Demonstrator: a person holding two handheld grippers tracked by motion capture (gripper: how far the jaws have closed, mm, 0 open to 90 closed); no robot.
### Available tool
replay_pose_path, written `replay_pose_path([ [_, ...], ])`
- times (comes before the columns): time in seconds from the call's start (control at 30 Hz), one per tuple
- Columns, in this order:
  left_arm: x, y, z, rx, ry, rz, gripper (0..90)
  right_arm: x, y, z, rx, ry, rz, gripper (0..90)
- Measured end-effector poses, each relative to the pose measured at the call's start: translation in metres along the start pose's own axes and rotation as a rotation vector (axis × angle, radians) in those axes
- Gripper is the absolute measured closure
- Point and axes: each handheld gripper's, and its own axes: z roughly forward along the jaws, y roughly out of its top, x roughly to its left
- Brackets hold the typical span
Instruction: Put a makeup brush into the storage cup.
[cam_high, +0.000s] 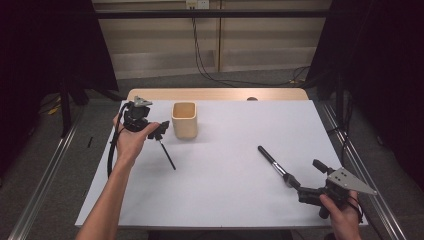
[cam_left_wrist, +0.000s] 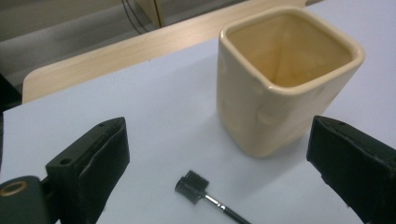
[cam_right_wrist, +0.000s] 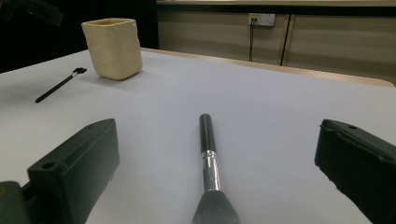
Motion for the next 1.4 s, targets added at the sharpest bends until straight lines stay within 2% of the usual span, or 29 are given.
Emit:
replay_pose_path([
  [0.1, 0.000, 0.000, 0.001, 0.040, -0.010, -0.019, 5.7, 0.000, 0.000, 0.000, 0.000, 0.001, -0.003, 0.0],
  [0.23, 0.001, 0.000, 0.004, 0.131, -0.013, -0.028, 6.2, 0.000, 0.000, 0.000, 0.004, 0.000, -0.003, 0.0],
  [0.3, -0.001, 0.000, 0.009, 0.216, -0.024, -0.066, 7.0, 0.000, 0.000, 0.001, 0.005, 0.000, -0.007, 0.0],
  [0.33, -0.001, 0.000, 0.011, 0.243, -0.032, -0.076, 8.4, 0.001, 0.000, 0.001, 0.005, 0.000, -0.009, 0.0],
  [0.37, -0.001, 0.000, 0.013, 0.264, -0.040, -0.070, 8.7, 0.001, 0.000, 0.001, 0.006, 0.000, -0.010, 0.0],
  [0.4, -0.001, 0.000, 0.013, 0.264, -0.040, -0.070, 8.8, 0.001, 0.000, 0.001, 0.007, 0.001, -0.011, 0.0],
  [0.5, -0.002, -0.002, 0.018, 0.315, -0.033, -0.077, 9.7, 0.001, 0.000, 0.001, 0.014, 0.001, -0.015, 0.0],
  [0.6, -0.003, -0.003, 0.023, 0.372, -0.028, -0.121, 10.5, 0.001, -0.001, 0.001, 0.016, 0.001, -0.015, 0.0],
  [0.63, -0.003, -0.003, 0.025, 0.409, -0.038, -0.133, 10.8, 0.001, -0.001, 0.001, 0.016, 0.001, -0.015, 0.0],
  [0.67, -0.005, -0.004, 0.030, 0.452, -0.024, -0.145, 11.3, 0.001, -0.001, 0.001, 0.015, 0.002, -0.016, 0.0],
  [0.73, -0.005, -0.005, 0.032, 0.460, -0.014, -0.153, 11.4, 0.001, 0.000, 0.001, 0.015, 0.002, -0.014, 0.0],
  [0.83, -0.007, -0.007, 0.037, 0.499, -0.026, -0.173, 11.3, 0.001, -0.001, 0.001, 0.018, 0.002, -0.014, 0.0],
  [0.9, -0.008, -0.008, 0.041, 0.521, -0.034, -0.156, 10.9, 0.001, -0.001, 0.002, 0.020, 0.002, -0.013, 0.0],
  [0.93, -0.009, -0.010, 0.045, 0.547, -0.035, -0.154, 10.0, 0.001, -0.001, 0.002, 0.022, 0.004, -0.018, 0.0],
  [0.97, -0.009, -0.010, 0.045, 0.547, -0.035, -0.154, 10.0, 0.001, -0.001, 0.002, 0.022, 0.004, -0.018, 0.0],
  [1.03, -0.010, -0.011, 0.048, 0.564, -0.030, -0.174, 10.0, 0.001, -0.001, 0.002, 0.023, 0.004, -0.020, 0.0],
  [1.1, -0.012, -0.012, 0.051, 0.583, -0.053, -0.144, 9.5, 0.001, -0.001, 0.002, 0.025, 0.005, -0.018, 0.0],
  [1.13, -0.014, -0.012, 0.052, 0.588, -0.054, -0.144, 9.4, 0.001, -0.001, 0.002, 0.026, 0.005, -0.019, 0.0],
  [1.2, -0.016, -0.013, 0.054, 0.604, -0.026, -0.133, 9.4, 0.002, -0.001, 0.002, 0.026, 0.006, -0.021, 0.0],
  [1.27, -0.016, -0.015, 0.058, 0.630, -0.010, -0.163, 9.4, 0.002, -0.001, 0.002, 0.027, 0.006, -0.023, 0.0],
  [1.3, -0.015, -0.017, 0.060, 0.642, -0.001, -0.165, 9.7, 0.002, -0.001, 0.002, 0.028, 0.008, -0.024, 0.0],
  [1.33, -0.014, -0.017, 0.062, 0.646, 0.003, -0.165, 10.2, 0.002, -0.001, 0.002, 0.027, 0.009, -0.024, 0.0],
  [1.4, -0.012, -0.018, 0.064, 0.654, 0.010, -0.192, 11.1, 0.002, -0.001, 0.002, 0.028, 0.009, -0.025, 0.0],
])
